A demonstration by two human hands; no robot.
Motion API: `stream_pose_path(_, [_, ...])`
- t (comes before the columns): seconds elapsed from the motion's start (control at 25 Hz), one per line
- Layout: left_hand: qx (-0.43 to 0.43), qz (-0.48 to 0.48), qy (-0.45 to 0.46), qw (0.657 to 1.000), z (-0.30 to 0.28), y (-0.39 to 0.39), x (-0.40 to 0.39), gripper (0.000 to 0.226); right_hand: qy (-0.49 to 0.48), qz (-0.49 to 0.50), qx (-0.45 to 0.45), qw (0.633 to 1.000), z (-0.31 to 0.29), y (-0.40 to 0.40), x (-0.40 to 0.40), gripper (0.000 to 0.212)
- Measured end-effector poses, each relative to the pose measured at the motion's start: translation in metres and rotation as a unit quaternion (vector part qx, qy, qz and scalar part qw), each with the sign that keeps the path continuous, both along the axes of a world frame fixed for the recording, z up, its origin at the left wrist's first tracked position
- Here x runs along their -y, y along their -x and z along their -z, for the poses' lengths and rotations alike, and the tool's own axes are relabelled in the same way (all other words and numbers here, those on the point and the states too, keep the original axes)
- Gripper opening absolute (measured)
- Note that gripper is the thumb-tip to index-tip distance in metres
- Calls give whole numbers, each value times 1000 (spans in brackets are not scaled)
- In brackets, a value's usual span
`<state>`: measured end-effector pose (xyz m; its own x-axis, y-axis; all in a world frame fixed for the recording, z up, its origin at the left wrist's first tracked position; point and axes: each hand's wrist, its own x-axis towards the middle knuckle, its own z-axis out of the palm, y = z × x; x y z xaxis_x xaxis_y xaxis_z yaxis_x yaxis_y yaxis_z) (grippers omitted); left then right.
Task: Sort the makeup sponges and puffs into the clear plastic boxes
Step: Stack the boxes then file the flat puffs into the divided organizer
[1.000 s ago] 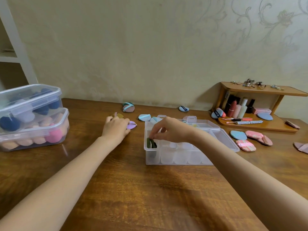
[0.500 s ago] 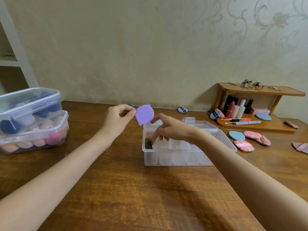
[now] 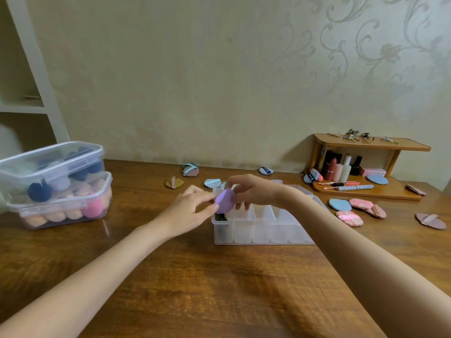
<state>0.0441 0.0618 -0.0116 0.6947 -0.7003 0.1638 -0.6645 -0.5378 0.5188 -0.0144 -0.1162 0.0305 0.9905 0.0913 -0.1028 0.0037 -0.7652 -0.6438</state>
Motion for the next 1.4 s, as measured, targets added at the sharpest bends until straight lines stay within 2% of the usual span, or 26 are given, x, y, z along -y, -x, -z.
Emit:
stream_pose_path(0.08, [44, 37, -18, 998, -3, 2, 0, 32, 8, 2, 87, 996, -2, 1, 2, 18])
stream_pose_path(0.16, [82, 67, -40, 994, -4, 5, 0, 28, -18, 24, 136, 990, -6, 2, 3, 21])
stream_pose_path(0.2, [96, 72, -45, 992, -5, 5, 0, 26, 3, 27, 147, 989, -7, 2, 1, 24])
stream_pose_path(0.36, [112, 78, -26, 990, -5, 5, 1, 24, 214, -36, 133, 967, -1, -4, -16, 23])
stream_pose_path(0.48, [109, 74, -24, 991, -4, 4, 1, 25, 282, -48, 120, 951, 4, -4, -26, 24])
stream_pose_path(0.64, [121, 73, -24, 990, -2, 3, -1, 26, 222, -33, 74, 972, 3, -1, -27, 25])
stream_pose_path(0.72, [124, 73, -22, 989, -3, 1, -4, 22, 246, -36, 69, 966, 8, -5, -29, 25])
stream_pose_path(0.84, [118, 60, -18, 991, -4, -2, -15, 19, 199, -26, 89, 976, 20, -11, -40, 24])
stream_pose_path(0.96, [118, 33, -23, 992, -4, -5, -33, 33, 119, -19, 130, 984, 24, -16, -60, 26])
stream_pose_path(1.12, [77, -21, -23, 997, -10, -11, -60, 29, 116, -62, 156, 979, 26, -34, -89, 34])
stream_pose_path(1.28, [98, -105, -89, 986, -17, -15, -74, 27, 114, -105, 147, 977, 25, -51, -117, 40])
stream_pose_path(1.4, [74, -138, -127, 980, -24, -21, -89, 29, 76, -121, 129, 981, 12, -61, -116, 39])
